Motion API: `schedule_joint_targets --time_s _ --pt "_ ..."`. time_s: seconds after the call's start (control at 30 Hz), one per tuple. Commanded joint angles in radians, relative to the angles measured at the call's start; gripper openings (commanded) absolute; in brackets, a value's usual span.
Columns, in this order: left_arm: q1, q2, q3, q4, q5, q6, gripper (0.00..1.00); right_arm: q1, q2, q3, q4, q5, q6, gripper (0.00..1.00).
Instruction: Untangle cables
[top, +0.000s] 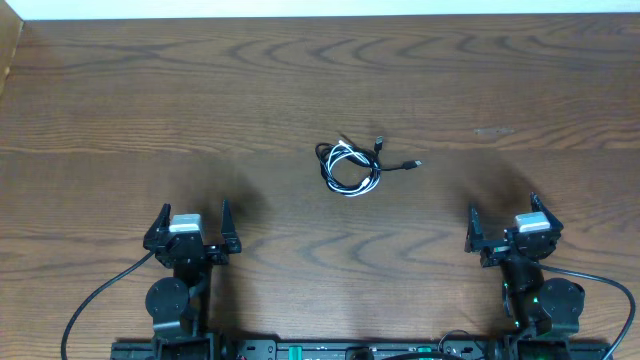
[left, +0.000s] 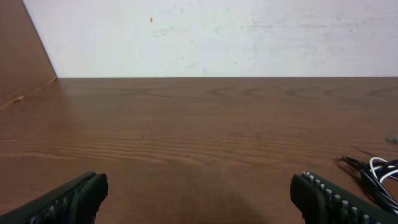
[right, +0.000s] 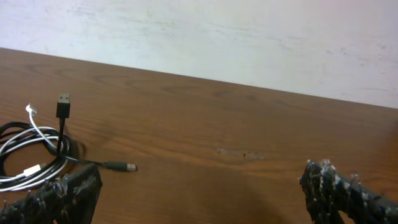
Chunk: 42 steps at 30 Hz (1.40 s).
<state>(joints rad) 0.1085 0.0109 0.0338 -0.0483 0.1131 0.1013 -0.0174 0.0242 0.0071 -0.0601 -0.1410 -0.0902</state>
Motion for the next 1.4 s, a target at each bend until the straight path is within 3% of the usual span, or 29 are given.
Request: schedule_joint_targets --time_s 0.0,1.37 --pt "-0.003 -0.004 -0.030 -0.013 -0.005 -0.009 0.99 0.002 -0.005 -0.002 -0.004 0.000 0.011 0.99" --pt "-0.003 -0.004 -0.030 -0.014 -0.031 -0.008 0.99 0.002 -0.005 -0.002 0.033 -0.031 0.011 0.99"
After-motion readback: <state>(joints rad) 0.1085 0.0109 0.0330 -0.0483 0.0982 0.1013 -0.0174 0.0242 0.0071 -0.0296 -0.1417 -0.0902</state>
